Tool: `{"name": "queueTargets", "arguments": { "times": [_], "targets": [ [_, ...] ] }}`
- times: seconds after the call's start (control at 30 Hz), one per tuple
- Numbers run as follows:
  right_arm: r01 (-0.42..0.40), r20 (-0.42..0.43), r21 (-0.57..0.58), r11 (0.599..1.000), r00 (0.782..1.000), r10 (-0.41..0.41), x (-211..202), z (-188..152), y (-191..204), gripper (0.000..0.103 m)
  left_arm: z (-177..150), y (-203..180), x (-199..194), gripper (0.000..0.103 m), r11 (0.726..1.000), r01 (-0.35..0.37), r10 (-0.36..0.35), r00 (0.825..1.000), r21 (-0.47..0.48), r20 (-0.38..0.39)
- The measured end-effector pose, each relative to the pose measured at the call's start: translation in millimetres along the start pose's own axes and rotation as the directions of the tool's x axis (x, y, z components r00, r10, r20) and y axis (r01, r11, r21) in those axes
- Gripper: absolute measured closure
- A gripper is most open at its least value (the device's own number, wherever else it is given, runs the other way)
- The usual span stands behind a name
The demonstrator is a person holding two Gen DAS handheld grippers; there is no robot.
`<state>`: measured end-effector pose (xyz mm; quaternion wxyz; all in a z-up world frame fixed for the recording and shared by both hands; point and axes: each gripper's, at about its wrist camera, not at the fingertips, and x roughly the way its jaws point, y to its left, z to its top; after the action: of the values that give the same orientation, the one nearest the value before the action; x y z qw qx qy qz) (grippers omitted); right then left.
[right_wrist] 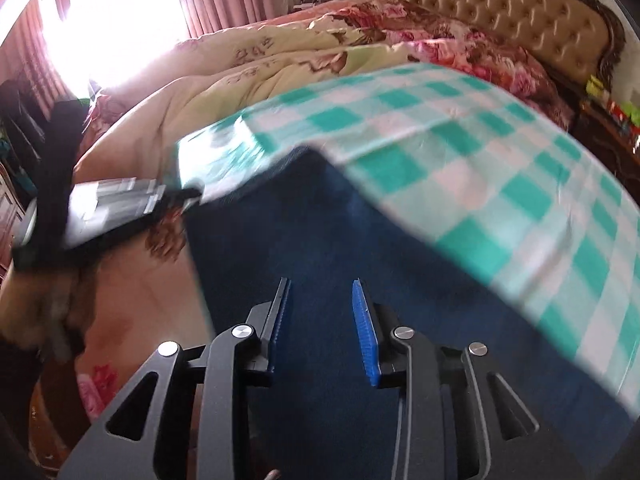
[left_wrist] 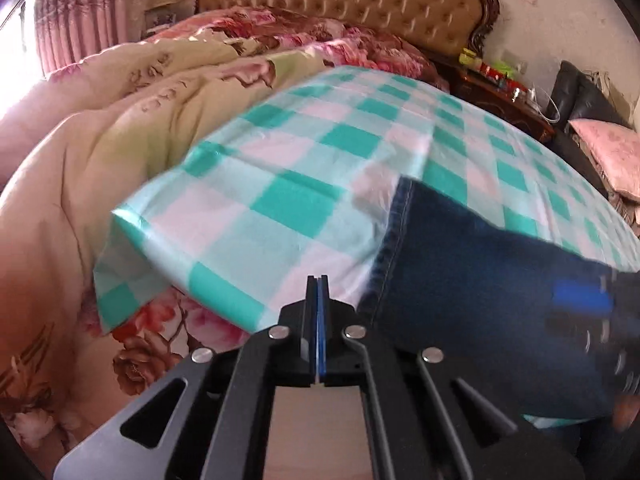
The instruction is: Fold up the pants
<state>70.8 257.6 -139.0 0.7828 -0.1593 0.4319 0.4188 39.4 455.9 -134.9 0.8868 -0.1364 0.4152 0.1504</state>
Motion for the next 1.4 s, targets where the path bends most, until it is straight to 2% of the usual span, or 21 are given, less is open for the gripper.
{"name": "queueTargets", "arguments": {
  "times": [0.07, 0.1, 0.27, 0.37, 0.43, 0.5, 0.57, 0.6, 0.67, 0.7, 0.73, 0.8, 0.83, 0.9, 0.97, 1.07, 1.13, 1.2, 1.23, 1.3, 1.4],
  "targets": [
    [0.048, -0.013, 0.001, 0.999, 0.999, -0.048, 1.6, -17.2, 3.6, 0.071, 7.0, -5.5, -8.9, 0.094, 0.999, 0.048, -0.048, 0.998, 0.007, 0.028],
    [0.067, -0.028, 0.012, 0.998, 0.997, -0.067, 4.8, -25.2, 3.5, 0.071, 10.4, -12.9, -12.2, 0.084, 0.997, 0.076, -0.077, 0.996, 0.03, 0.035],
    [0.107, -0.013, -0.01, 0.994, 0.994, -0.107, 10.4, -40.3, 11.4, 0.07, 26.7, -60.5, -0.4, 0.082, 0.977, 0.122, -0.128, 0.991, 0.173, 0.026],
    [0.061, 0.004, 0.024, 0.998, 0.998, -0.061, 11.4, -41.3, 9.5, 0.055, 32.5, -82.6, 24.3, 0.082, 0.959, 0.137, -0.136, 0.99, 0.246, -0.019],
    [0.062, 0.015, 0.003, 0.998, 0.998, -0.062, 12.0, -43.4, 14.3, 0.047, 31.6, -92.1, 44.0, 0.082, 0.947, 0.121, -0.106, 0.992, 0.297, -0.064],
    [0.076, 0.017, -0.016, 0.997, 0.997, -0.075, 13.5, -44.0, 20.1, 0.038, 28.6, -94.7, 59.4, 0.082, 0.935, 0.066, -0.041, 0.996, 0.348, -0.079],
    [0.067, 0.008, -0.021, 0.998, 0.998, -0.067, 14.6, -43.9, 24.9, 0.027, 29.2, -93.3, 61.8, 0.081, 0.927, 0.073, -0.047, 0.996, 0.369, -0.079],
    [0.064, 0.002, -0.019, 0.998, 0.998, -0.064, 14.7, -43.7, 26.2, 0.023, 29.5, -91.6, 61.3, 0.08, 0.925, 0.061, -0.035, 0.996, 0.375, -0.076],
    [0.058, -0.009, 0.014, 0.998, 0.998, -0.058, 11.2, -43.1, 24.2, 0.022, 31.5, -87.9, 58.8, 0.078, 0.923, 0.028, -0.002, 0.998, 0.383, -0.068],
    [0.048, -0.011, 0.037, 0.998, 0.999, -0.048, 8.1, -43.7, 22.5, 0.022, 32.1, -86.8, 56.6, 0.055, 0.921, -0.041, 0.062, 0.997, 0.388, -0.042],
    [0.041, -0.004, 0.078, 0.996, 0.999, -0.041, 1.5, -43.5, 16.4, 0.022, 32.4, -84.7, 49.9, 0.045, 0.914, -0.142, 0.149, 0.989, 0.38, 0.009],
    [0.069, 0.032, 0.117, 0.991, 0.997, -0.073, -12.1, -44.4, 7.0, 0.021, 32.7, -78.8, 31.4, 0.043, 0.942, -0.12, 0.11, 0.993, 0.313, 0.05],
    [0.103, 0.051, 0.129, 0.986, 0.993, -0.11, -20.4, -45.1, 1.3, 0.016, 31.2, -77.7, 24.3, 0.043, 0.95, -0.115, 0.101, 0.993, 0.292, 0.064],
    [0.144, 0.055, 0.142, 0.979, 0.987, -0.153, -29.0, -45.9, -10.3, 0.016, 21.5, -82.6, 11.7, 0.042, 0.949, -0.113, 0.088, 0.992, 0.295, 0.095],
    [0.16, 0.046, 0.162, 0.974, 0.984, -0.17, -32.5, -47.8, -22.7, 0.016, 7.6, -85.7, 6.9, 0.04, 0.956, -0.087, 0.065, 0.994, 0.279, 0.087],
    [0.206, 0.007, 0.194, 0.959, 0.977, -0.212, -29.1, -51.7, -41.6, 0.016, -8.1, -84.9, 6.9, 0.028, 0.975, -0.041, 0.028, 0.998, 0.219, 0.062],
    [0.256, -0.047, 0.213, 0.943, 0.967, -0.251, -21.9, -55.7, -52.7, 0.016, -16.8, -85.3, 11.7, 0.015, 0.979, -0.043, 0.037, 0.999, 0.197, 0.033],
    [0.273, -0.086, 0.218, 0.937, 0.962, -0.26, -16.0, -58.6, -59.6, 0.016, -25.3, -91.4, 18.6, 0.01, 0.972, -0.061, 0.06, 0.998, 0.228, 0.01],
    [0.286, -0.094, 0.216, 0.934, 0.958, -0.272, -15.0, -60.0, -60.7, 0.017, -26.8, -94.5, 20.2, 0.004, 0.966, -0.074, 0.075, 0.997, 0.246, 0.006],
    [0.333, -0.117, 0.208, 0.92, 0.942, -0.314, -12.3, -63.1, -62.9, 0.017, -28.9, -98.9, 24.3, 0.002, 0.963, -0.088, 0.094, 0.995, 0.256, -0.012],
    [0.326, -0.121, 0.222, 0.919, 0.944, -0.305, -12.5, -66.3, -65.5, 0.016, -28.5, -106.3, 30.8, 0.001, 0.952, -0.145, 0.157, 0.987, 0.27, -0.022]
  ]
}}
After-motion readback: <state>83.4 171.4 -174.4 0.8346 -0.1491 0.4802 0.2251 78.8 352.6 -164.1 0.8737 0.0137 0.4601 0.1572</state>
